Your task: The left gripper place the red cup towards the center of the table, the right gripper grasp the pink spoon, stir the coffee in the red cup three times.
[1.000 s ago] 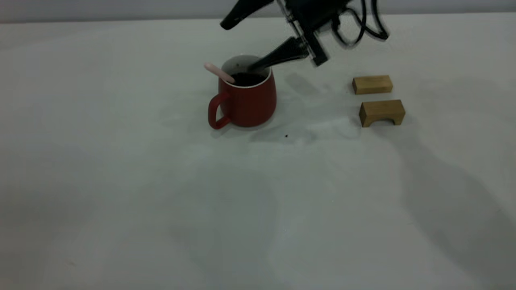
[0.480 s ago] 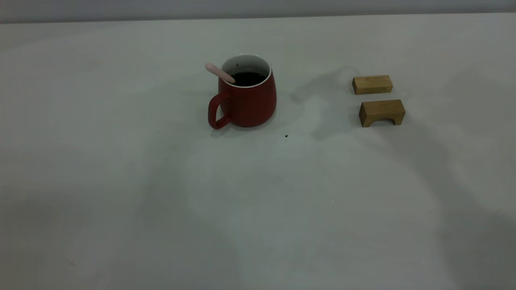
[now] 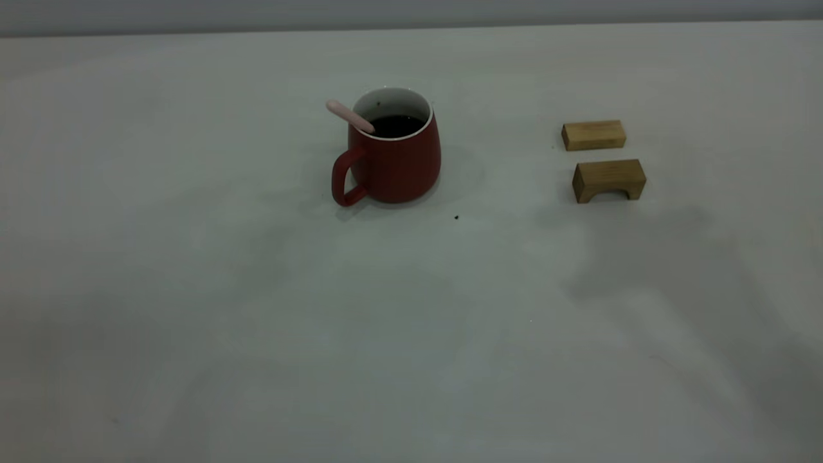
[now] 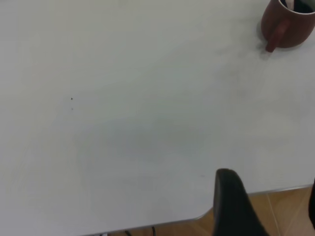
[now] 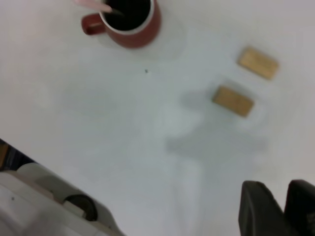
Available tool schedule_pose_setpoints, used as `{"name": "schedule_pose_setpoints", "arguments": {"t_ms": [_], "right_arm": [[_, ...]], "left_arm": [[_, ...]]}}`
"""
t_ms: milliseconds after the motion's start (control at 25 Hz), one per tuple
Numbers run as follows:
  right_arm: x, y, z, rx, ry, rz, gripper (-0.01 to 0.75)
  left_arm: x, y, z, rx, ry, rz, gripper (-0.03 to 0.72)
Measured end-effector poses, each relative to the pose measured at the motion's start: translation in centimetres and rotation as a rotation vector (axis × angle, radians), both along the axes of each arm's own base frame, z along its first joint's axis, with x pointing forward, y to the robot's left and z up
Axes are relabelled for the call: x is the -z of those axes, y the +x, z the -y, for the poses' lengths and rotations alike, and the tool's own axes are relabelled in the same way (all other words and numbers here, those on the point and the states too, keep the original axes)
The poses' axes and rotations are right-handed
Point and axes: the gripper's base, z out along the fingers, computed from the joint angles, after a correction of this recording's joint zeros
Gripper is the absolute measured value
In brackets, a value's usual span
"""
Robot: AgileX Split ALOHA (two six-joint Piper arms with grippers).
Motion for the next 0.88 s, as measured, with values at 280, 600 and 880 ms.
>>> {"name": "schedule_pose_setpoints", "arguments": {"t_ms": [280,600,880], "right_arm": [[-1.1,-6.2,2.1,0.102,0.032,0.024,0.164],[1.9,-14.6,5.2,0.127,-0.021,0.036,0.174],[3.9,-24.5,8.3,0.197,0.080,0.249,0.181]], "left_arm": [[0.0,0.0,0.0,0.000,0.000,0.000,0.447],[0.0,0.0,0.0,0.001,0.001,0.000,0.447],[0.0,0.0,0.0,0.001,0.001,0.000,0.447]]}}
